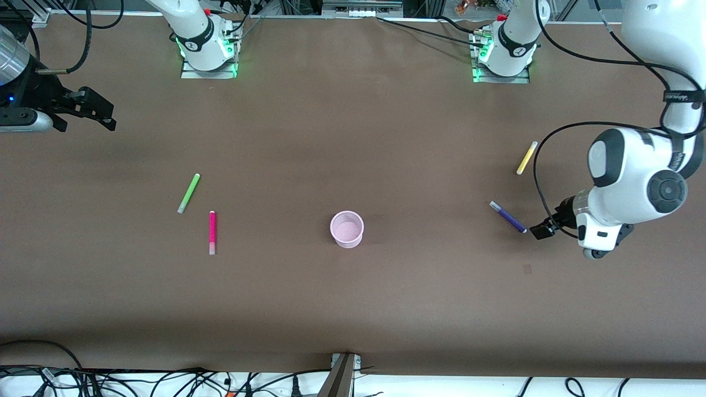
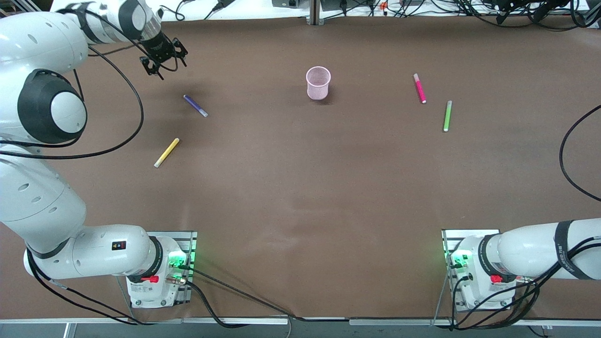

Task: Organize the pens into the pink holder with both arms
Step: 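Lower the left gripper and grasp the purple marker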

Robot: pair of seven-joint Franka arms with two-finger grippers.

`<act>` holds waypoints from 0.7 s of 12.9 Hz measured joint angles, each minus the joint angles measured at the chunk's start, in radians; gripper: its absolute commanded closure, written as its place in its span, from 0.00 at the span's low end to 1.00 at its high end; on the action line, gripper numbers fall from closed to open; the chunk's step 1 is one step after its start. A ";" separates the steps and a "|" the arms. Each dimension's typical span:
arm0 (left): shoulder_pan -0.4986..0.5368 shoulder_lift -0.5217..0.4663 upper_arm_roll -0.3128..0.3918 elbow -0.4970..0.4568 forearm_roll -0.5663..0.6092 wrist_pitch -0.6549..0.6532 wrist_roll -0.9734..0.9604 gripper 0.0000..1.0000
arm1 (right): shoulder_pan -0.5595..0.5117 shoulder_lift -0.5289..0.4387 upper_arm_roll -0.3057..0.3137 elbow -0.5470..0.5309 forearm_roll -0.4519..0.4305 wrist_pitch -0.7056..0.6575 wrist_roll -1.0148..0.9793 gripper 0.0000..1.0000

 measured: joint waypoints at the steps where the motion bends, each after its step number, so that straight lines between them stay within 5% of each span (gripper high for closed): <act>1: -0.008 0.020 -0.003 -0.013 0.000 0.037 -0.041 0.00 | 0.000 0.000 0.000 0.000 0.000 0.000 0.000 0.00; 6: -0.032 0.075 -0.004 -0.065 0.000 0.152 -0.113 0.00 | 0.000 0.007 0.000 0.000 0.000 0.000 0.000 0.00; 9: -0.032 0.075 -0.004 -0.123 0.000 0.236 -0.114 0.08 | 0.000 0.008 0.000 0.000 0.000 0.000 0.000 0.00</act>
